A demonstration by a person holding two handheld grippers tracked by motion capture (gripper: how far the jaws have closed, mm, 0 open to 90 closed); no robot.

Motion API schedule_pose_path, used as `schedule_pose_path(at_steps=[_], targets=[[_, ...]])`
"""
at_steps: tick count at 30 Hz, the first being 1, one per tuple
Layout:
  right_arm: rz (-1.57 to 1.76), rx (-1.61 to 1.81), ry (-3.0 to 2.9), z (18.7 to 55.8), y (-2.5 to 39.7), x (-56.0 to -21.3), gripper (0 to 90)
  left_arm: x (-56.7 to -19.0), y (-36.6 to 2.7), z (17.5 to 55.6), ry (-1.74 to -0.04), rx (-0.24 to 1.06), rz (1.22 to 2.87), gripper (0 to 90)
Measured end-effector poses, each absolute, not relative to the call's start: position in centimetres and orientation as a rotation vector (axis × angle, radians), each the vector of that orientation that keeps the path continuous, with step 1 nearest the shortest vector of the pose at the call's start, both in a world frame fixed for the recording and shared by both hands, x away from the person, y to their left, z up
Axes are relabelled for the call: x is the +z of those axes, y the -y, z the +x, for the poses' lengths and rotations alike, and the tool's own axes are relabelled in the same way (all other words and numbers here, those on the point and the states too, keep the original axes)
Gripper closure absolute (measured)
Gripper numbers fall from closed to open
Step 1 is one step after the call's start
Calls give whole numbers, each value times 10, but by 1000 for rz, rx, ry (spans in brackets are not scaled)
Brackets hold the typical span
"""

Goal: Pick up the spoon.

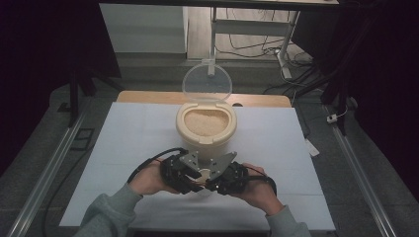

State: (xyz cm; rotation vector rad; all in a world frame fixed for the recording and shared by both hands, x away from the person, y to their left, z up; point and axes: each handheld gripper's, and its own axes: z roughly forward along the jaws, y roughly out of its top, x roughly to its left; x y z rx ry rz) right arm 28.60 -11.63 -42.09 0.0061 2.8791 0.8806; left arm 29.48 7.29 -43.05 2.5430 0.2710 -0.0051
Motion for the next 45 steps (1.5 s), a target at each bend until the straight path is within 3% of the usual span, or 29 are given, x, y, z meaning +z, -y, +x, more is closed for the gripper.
schedule_pose_path(at_steps=[9,16,21,24,30,45], targets=[[-69,874,-2863,282,117,-420,789,-436,-71,295,-227,-59,2563,740],[-58,876,-2865,284,117,-423,782,-440,-69,296,-231,-97,2563,780],[9,928,-2847,287,121,-423,764,-440,-70,296,-251,-54,2542,784],[152,1052,-2774,291,130,-416,650,-439,-73,297,-281,-3,2506,786],[453,1264,-2555,295,152,-398,519,-435,-78,297,-332,78,2449,786],[899,1382,-2274,294,186,-398,346,-428,-84,293,-387,204,2343,787]])
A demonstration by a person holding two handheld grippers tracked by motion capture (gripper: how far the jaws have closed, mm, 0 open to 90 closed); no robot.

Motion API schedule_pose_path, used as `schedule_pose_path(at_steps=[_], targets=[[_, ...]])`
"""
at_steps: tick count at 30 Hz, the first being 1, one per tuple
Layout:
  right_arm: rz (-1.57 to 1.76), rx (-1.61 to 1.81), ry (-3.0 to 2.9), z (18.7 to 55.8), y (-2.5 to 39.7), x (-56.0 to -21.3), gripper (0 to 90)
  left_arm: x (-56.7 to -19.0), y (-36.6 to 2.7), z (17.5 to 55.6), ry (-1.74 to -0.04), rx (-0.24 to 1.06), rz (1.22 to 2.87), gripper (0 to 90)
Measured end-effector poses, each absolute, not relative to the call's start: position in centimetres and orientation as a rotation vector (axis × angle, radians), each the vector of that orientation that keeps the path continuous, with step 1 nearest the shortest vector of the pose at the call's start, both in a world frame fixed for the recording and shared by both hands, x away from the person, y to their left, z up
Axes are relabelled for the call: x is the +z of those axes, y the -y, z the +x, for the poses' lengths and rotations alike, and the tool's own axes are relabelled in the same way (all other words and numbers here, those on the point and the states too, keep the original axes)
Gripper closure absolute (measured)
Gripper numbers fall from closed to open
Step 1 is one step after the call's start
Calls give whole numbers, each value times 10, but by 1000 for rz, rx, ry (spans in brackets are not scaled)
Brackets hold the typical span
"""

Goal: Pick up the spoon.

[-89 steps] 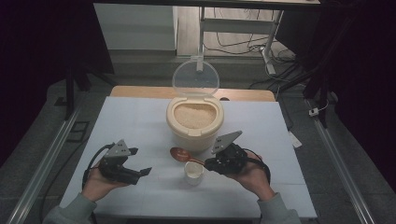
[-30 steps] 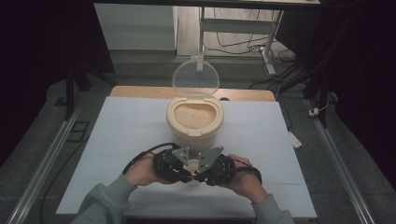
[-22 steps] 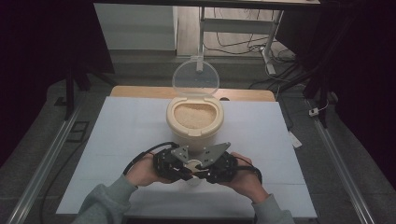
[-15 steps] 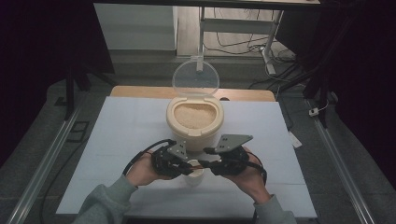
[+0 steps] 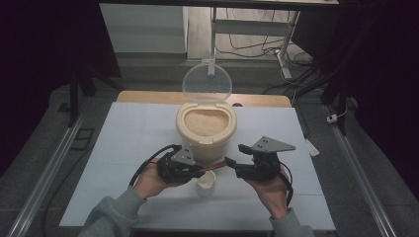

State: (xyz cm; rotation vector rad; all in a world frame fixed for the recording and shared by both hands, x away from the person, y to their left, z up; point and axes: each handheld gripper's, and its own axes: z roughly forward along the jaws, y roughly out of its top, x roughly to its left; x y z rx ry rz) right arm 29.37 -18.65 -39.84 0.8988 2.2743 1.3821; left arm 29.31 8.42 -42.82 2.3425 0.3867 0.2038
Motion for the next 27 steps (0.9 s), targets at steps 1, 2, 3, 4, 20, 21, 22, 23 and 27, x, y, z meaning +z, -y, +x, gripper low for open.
schedule_pose_path(at_steps=[1,2,3,4,20,21,22,23,27], targets=[[899,1382,-2274,294,186,-398,346,-427,-85,293,-392,217,2333,787],[921,1383,-2273,293,188,-399,341,-427,-86,292,-400,223,2318,787],[934,1392,-2271,293,188,-400,333,-426,-86,292,-403,230,2308,787],[958,1416,-2263,293,189,-402,322,-425,-87,292,-405,241,2298,787],[1021,1525,-2233,293,171,-413,342,-421,-88,287,-411,298,2215,787],[1014,1522,-2242,292,167,-415,348,-420,-88,287,-412,300,2211,786],[1014,1522,-2242,292,167,-415,348,-420,-88,286,-413,303,2206,786],[1012,1526,-2241,292,166,-416,352,-420,-88,286,-413,306,2201,786],[1010,1542,-2238,291,163,-417,368,-420,-88,285,-410,316,2190,787]])
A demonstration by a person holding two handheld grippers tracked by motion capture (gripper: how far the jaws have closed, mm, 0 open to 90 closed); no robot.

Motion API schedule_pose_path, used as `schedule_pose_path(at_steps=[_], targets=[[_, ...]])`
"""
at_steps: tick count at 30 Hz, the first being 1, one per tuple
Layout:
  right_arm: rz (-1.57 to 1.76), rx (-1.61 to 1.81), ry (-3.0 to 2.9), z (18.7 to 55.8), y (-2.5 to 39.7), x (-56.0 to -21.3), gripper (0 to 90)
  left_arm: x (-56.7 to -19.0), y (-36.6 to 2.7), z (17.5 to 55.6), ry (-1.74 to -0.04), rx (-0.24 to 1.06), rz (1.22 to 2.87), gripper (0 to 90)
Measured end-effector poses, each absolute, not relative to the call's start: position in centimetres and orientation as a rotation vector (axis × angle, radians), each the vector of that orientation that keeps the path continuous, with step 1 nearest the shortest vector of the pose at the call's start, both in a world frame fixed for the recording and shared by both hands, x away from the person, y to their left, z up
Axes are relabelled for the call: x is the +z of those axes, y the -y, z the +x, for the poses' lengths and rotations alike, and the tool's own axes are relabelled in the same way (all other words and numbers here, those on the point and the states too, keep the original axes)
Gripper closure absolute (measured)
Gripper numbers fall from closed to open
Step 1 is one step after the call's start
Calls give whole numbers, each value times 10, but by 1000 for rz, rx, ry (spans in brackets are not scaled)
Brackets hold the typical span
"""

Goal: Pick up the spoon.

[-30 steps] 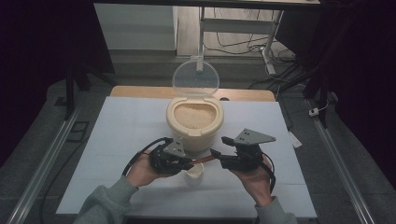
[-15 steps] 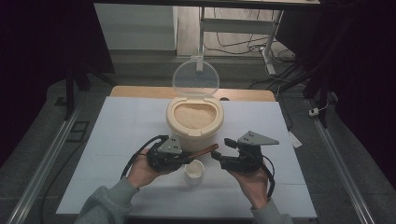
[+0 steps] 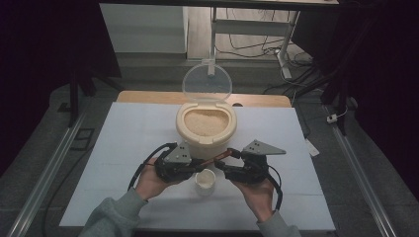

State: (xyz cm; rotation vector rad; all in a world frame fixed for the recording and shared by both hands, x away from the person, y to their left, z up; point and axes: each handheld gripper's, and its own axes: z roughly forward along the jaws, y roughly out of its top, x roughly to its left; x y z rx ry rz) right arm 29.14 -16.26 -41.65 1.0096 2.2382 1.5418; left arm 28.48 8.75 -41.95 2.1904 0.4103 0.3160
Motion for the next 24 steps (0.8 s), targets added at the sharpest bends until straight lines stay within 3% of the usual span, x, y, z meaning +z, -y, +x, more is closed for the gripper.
schedule_pose_path(at_steps=[13,24], targets=[[1016,1626,-2199,290,160,-417,453,-419,-87,282,-404,348,2179,787],[1028,1792,-2156,287,165,-415,683,-424,-81,281,-391,374,2215,790]])
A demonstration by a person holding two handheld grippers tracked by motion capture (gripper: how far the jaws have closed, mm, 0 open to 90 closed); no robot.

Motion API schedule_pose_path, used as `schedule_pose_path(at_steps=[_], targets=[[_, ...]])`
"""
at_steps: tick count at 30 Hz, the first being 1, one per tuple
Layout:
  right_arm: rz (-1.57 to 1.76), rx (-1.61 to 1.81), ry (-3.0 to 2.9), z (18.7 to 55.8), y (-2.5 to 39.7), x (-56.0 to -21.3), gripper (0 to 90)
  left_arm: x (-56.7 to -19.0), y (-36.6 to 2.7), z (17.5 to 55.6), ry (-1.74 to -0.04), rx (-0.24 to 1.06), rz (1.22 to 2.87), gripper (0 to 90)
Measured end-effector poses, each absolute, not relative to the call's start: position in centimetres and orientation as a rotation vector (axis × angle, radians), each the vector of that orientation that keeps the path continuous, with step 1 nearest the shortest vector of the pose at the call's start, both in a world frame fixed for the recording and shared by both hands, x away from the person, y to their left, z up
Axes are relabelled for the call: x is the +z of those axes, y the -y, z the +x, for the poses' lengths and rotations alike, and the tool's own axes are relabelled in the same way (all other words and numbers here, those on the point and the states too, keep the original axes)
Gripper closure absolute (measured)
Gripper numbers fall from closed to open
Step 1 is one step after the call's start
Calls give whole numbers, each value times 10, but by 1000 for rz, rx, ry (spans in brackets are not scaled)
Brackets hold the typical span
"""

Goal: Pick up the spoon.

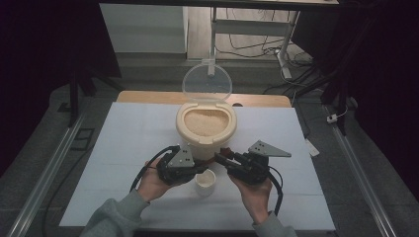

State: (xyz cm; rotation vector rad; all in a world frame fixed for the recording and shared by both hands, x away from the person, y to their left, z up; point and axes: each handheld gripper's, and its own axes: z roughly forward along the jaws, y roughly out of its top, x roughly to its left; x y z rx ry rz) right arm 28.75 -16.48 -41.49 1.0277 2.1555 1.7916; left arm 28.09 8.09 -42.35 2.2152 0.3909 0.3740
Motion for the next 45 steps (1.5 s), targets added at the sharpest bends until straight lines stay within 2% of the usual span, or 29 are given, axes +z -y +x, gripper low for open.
schedule_pose_path(at_steps=[3,6,13,19,20,21,22,25,32,45], targets=[[1012,1837,-2167,288,166,-414,726,-423,-82,281,-391,377,2212,791],[958,1929,-2192,288,166,-412,816,-424,-81,280,-372,391,2222,791],[867,1945,-2178,284,166,-408,827,-423,-82,279,-379,382,2187,765],[853,1983,-2116,285,176,-406,828,-416,-92,276,-477,373,2097,437],[855,1998,-2106,285,179,-406,828,-416,-94,275,-496,366,2084,400],[855,1998,-2106,285,179,-406,828,-416,-97,274,-513,360,2071,400],[856,2016,-2081,286,183,-405,828,-416,-101,272,-527,360,2064,350],[864,2027,-2063,287,188,-404,828,-418,-112,270,-565,354,2053,304],[843,2032,-2016,287,199,-400,828,-433,-146,268,-686,350,2032,257],[861,2015,-1965,289,213,-395,828,-476,-206,259,-887,364,2014,243]])
